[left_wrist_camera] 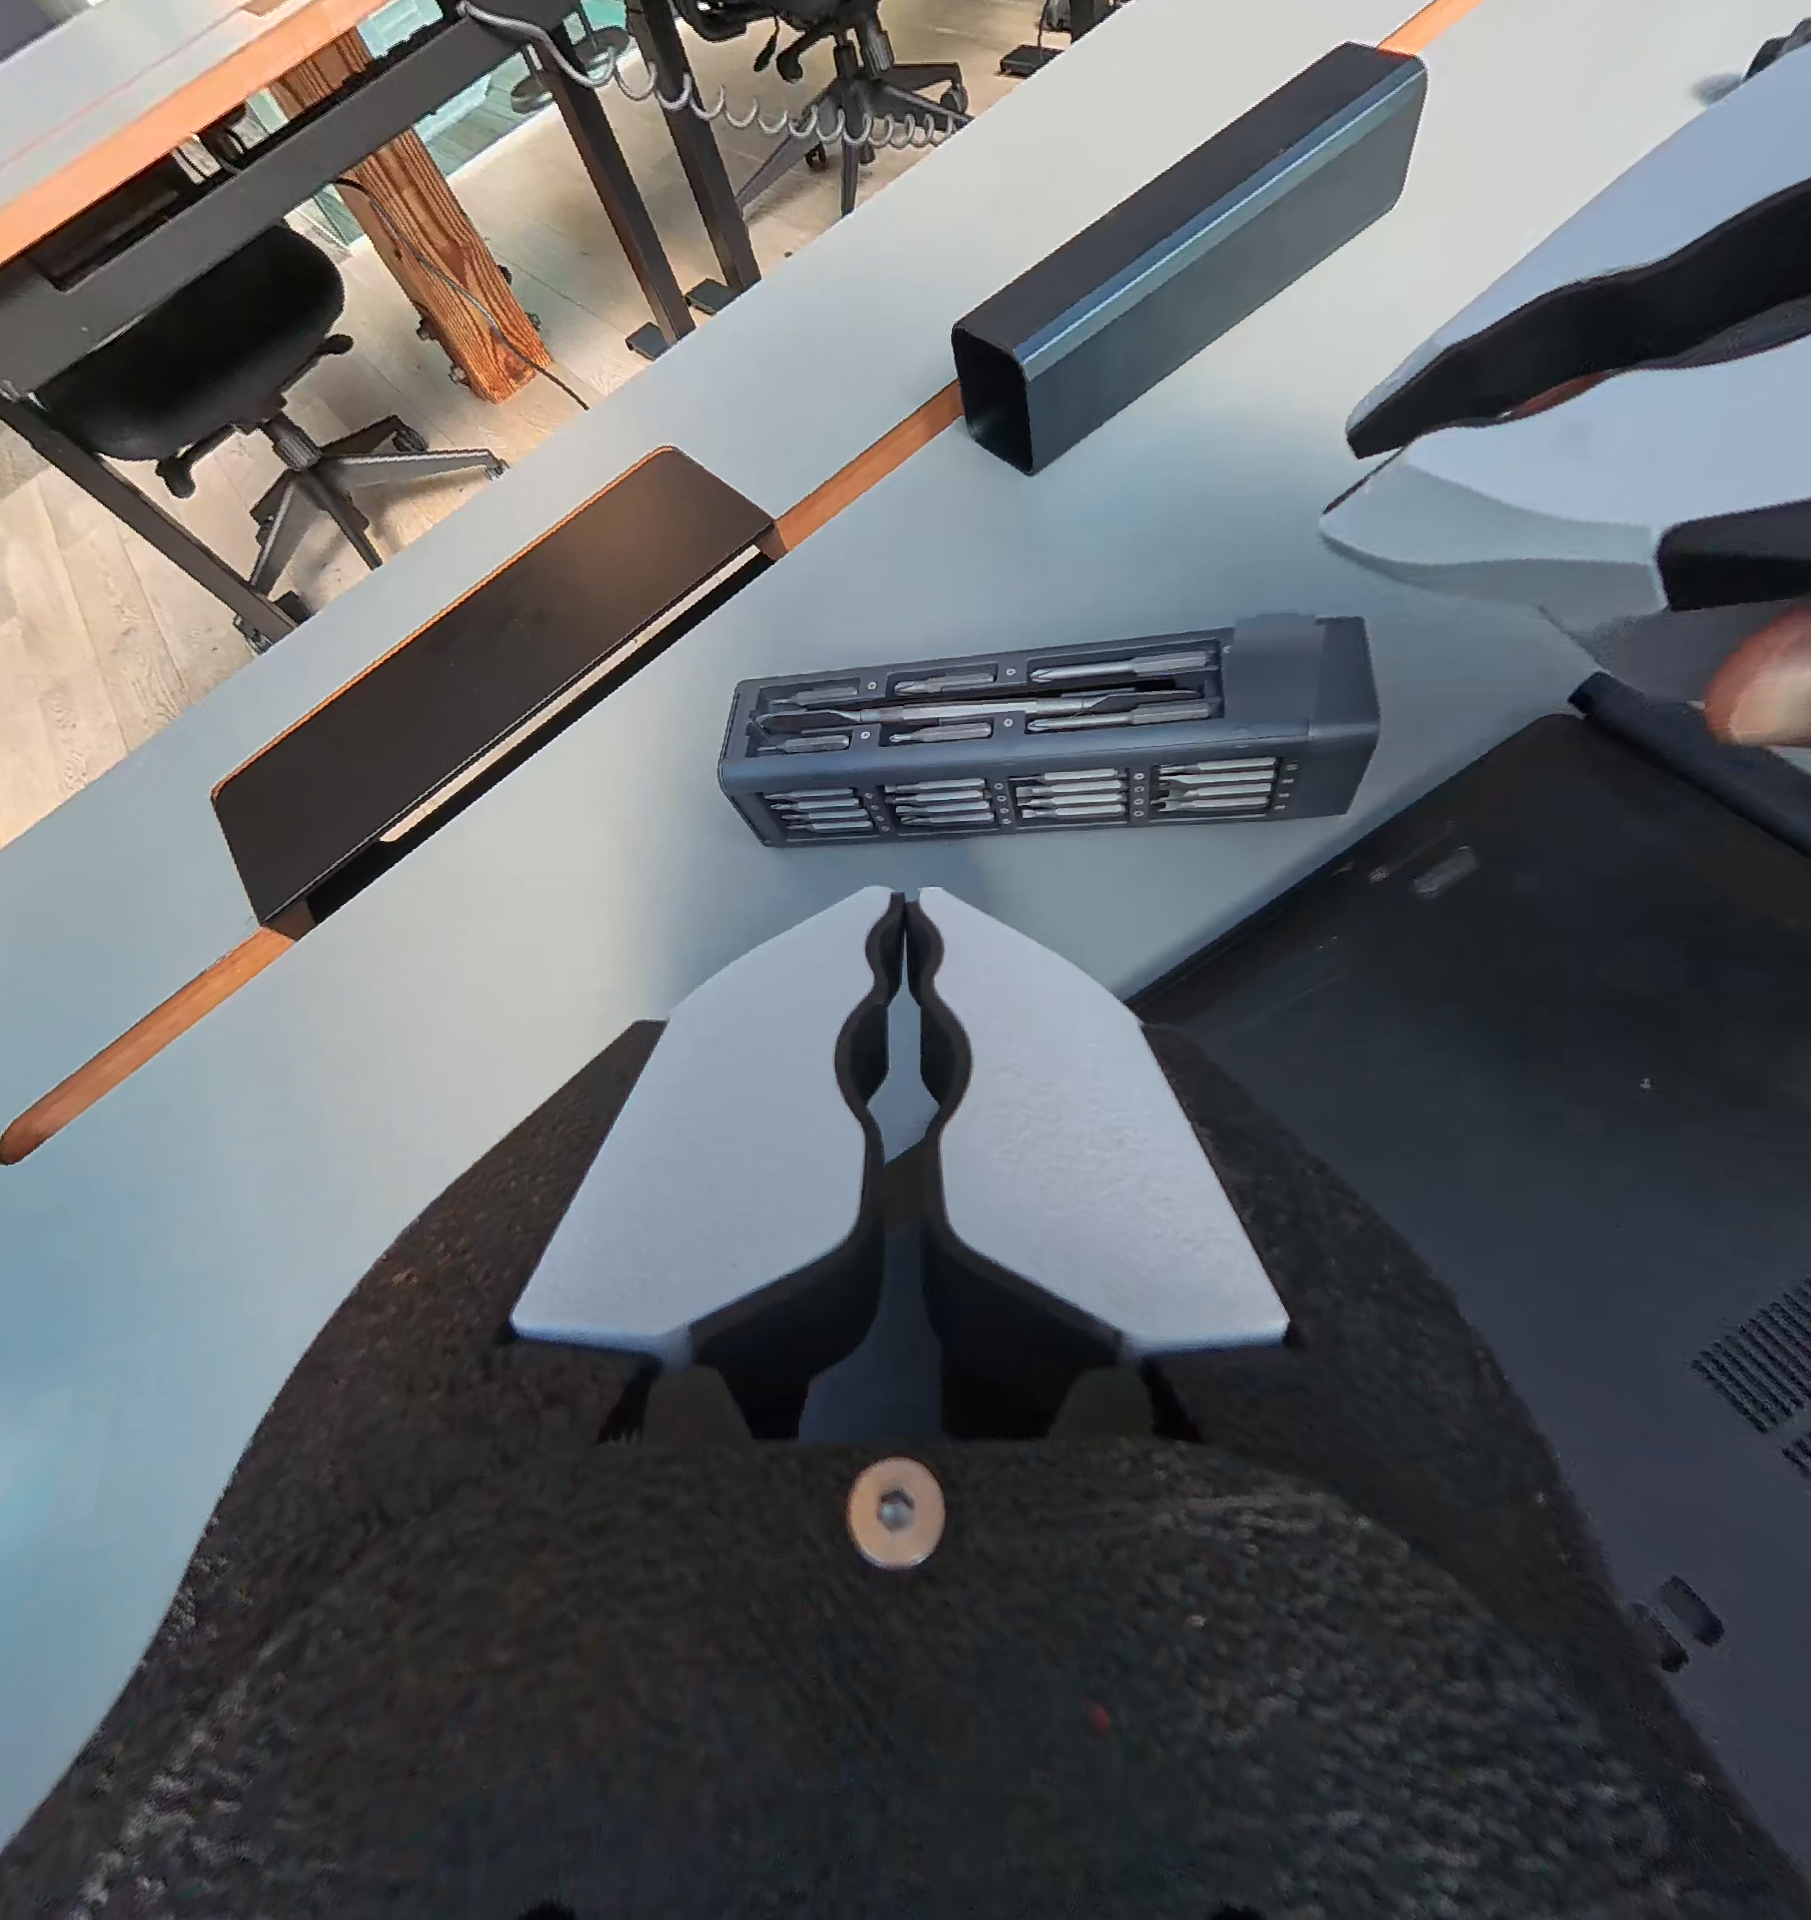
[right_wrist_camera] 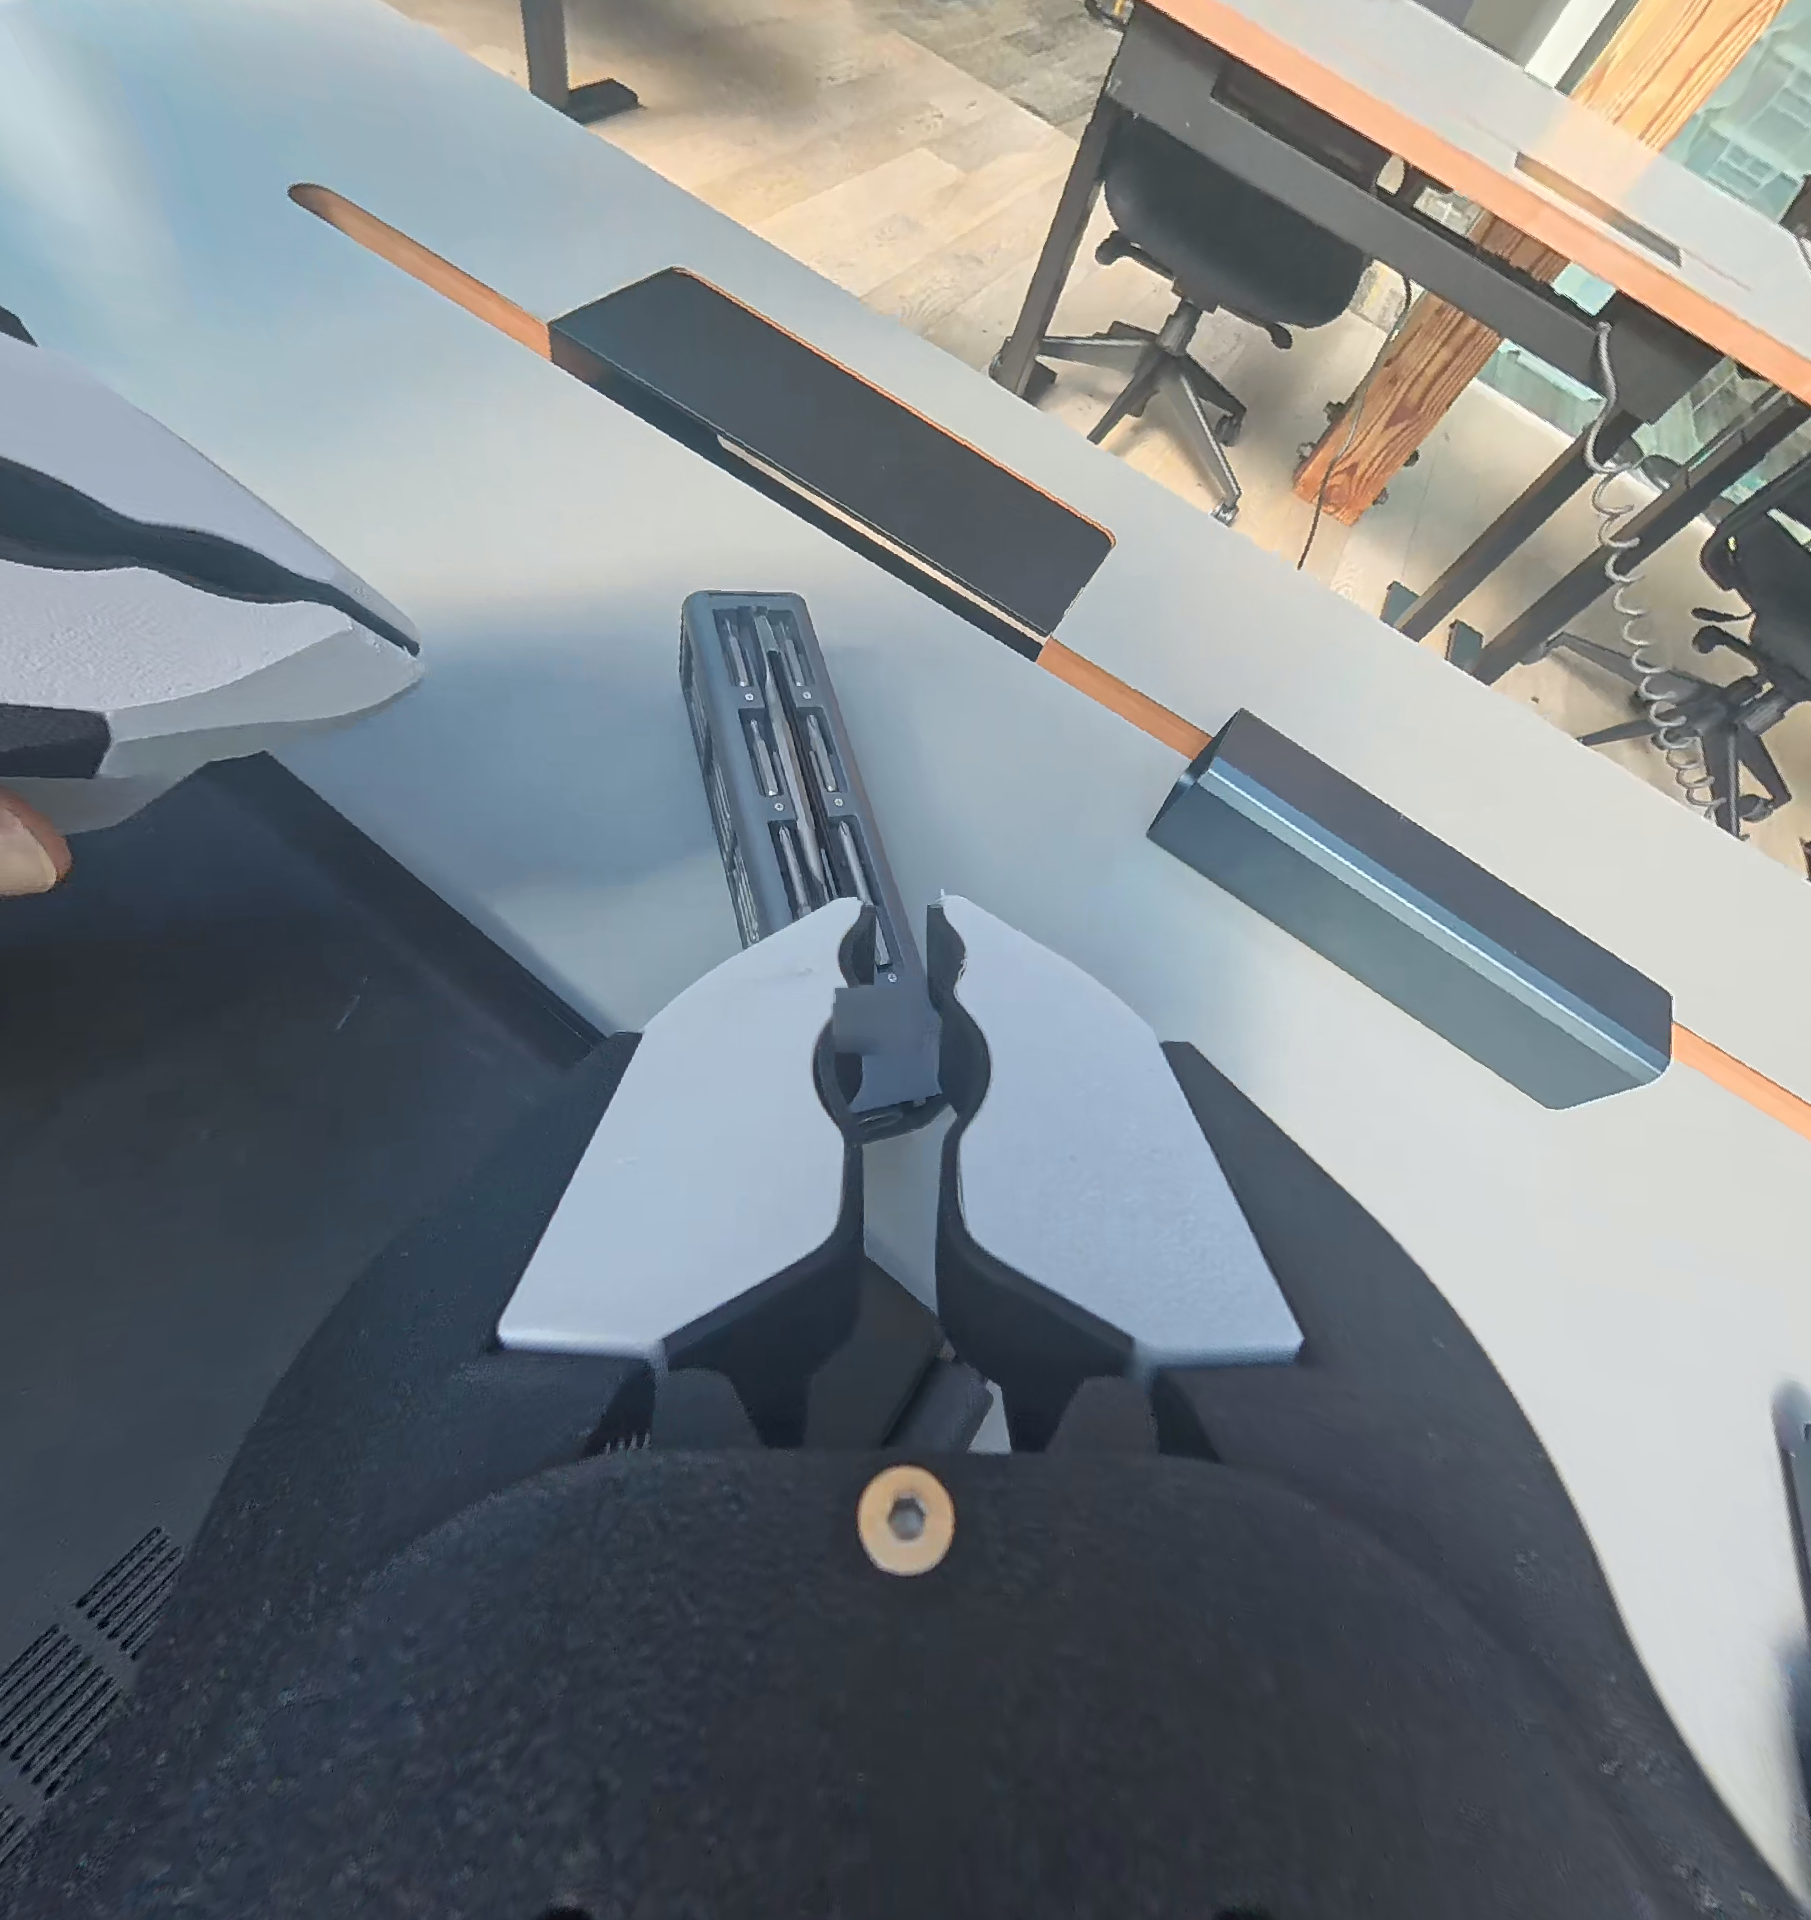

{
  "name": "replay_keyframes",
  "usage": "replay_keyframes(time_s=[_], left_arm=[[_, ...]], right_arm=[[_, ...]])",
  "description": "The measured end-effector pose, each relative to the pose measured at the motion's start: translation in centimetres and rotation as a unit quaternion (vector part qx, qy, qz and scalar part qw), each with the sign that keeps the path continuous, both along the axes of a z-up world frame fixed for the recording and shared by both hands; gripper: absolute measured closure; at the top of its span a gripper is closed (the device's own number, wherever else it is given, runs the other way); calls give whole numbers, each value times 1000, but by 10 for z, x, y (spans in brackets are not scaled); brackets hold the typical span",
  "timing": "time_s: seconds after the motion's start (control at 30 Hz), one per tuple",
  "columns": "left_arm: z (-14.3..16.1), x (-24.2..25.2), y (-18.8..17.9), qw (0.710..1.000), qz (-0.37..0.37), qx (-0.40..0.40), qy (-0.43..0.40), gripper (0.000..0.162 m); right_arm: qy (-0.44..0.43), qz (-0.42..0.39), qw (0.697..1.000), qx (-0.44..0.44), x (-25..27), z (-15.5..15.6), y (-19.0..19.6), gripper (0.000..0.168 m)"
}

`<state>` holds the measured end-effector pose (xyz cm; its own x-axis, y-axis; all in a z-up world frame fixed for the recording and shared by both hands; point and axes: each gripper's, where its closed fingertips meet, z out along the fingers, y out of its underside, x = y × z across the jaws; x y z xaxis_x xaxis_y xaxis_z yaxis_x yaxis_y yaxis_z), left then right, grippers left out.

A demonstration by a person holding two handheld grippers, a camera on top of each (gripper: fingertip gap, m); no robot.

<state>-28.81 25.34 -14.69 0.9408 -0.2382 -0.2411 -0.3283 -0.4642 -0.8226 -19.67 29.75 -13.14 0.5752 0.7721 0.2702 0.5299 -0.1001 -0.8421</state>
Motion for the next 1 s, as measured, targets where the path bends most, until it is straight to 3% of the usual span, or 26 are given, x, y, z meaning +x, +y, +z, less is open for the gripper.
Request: replay_keyframes(time_s=[0.07,0.23,0.33,0.83,1.0], left_arm=[[-1,1,-2,1000,-5,-3,-2,162],[-1,-1,-4,1000,-3,-4,5,162],[-1,0,-3,1000,-3,-4,7,160],[2,-3,-3,1000,21,-7,14,110],[0,-4,-4,1000,23,-9,16,108]], right_arm=[[9,-2,1000,-5,-1,1,-1,168],[12,2,1000,-7,-3,1,-5,166],[9,8,1000,-13,-3,-1,-8,154],[-9,-11,1000,-23,-1,-7,-6,91],[-2,-13,1000,-28,3,-6,-5,88]])
